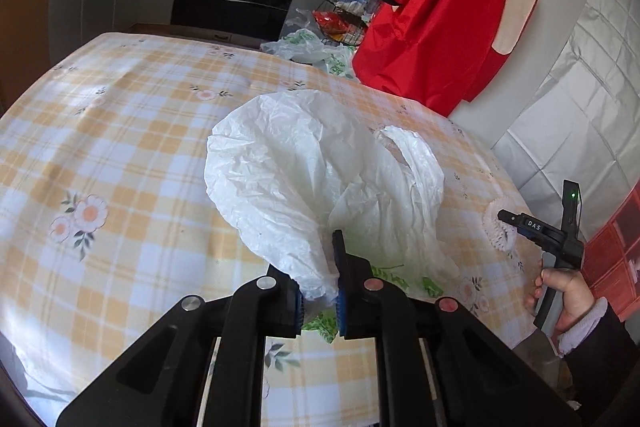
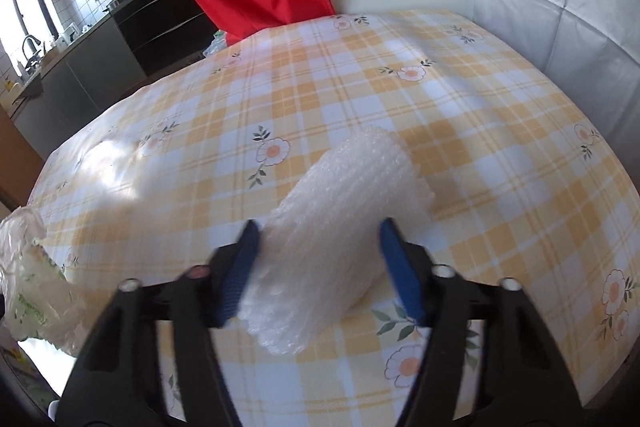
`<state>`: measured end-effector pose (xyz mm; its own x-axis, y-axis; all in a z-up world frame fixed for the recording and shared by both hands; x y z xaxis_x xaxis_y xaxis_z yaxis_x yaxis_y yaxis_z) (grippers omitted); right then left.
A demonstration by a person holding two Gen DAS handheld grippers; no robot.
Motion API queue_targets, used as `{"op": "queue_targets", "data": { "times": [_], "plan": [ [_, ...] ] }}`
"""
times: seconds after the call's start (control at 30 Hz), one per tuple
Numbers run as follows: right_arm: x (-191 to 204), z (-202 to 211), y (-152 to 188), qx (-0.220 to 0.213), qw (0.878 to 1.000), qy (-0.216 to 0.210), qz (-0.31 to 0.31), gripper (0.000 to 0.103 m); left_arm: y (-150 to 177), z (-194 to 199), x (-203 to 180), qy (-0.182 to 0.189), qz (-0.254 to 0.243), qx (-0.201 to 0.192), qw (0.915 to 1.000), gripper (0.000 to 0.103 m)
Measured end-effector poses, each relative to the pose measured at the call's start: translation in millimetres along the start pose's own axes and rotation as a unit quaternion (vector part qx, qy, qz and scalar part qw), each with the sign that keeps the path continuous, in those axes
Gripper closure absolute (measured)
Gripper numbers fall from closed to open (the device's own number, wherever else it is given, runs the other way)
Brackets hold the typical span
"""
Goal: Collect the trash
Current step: 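Grasp the white foam fruit net with the right tool while the left holds the bag, then drop the foam net into the bin with the right tool while the left holds the bag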
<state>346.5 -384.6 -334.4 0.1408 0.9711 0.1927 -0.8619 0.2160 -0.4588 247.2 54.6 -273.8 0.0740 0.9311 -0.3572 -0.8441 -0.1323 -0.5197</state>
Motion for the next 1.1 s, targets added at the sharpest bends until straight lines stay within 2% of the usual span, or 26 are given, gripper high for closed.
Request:
{"op": "queue_targets", "data": {
  "times": [0.03,0.07,0.2,0.37,0.63,1.1],
  "plan": [
    [3,3,2,-0.001,1.000,-0.002,0.005,0.068,5,5,3,0.000,0.003,0.000,1.0000,0.091],
    [8,8,5,-0.003,1.000,-0.005,0.012,0.078,8,8,3,0.000,0.005,0.000,1.0000,0.092],
    [23,28,18,-0.015,0.999,-0.034,0.026,0.082,16,25,5,-0.001,0.008,-0.010,0.9999,0.092],
    [49,67,35,-0.038,0.995,-0.073,0.051,0.082,19,52,12,0.002,0.028,-0.035,0.9990,0.092],
    [101,144,72,-0.087,0.981,-0.122,0.121,0.082,28,89,2,0.011,0.025,-0.055,0.9981,0.092],
    [151,221,140,-0.100,0.960,-0.165,0.203,0.082,67,148,-3,0.013,0.025,-0.076,0.9967,0.092]
  ]
}}
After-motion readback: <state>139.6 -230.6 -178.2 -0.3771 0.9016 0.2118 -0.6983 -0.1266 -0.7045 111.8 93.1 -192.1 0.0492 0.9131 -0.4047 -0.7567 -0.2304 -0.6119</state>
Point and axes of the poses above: each gripper's, at about its wrist camera, not at the fingertips, and z roughly against the way its jaws point, x to its left, y to its underside, the point moved 2 cm from there along -z, roughly the way its jaws point, and after that the axes turned 11 degrees about x, right-handed, at the moved point
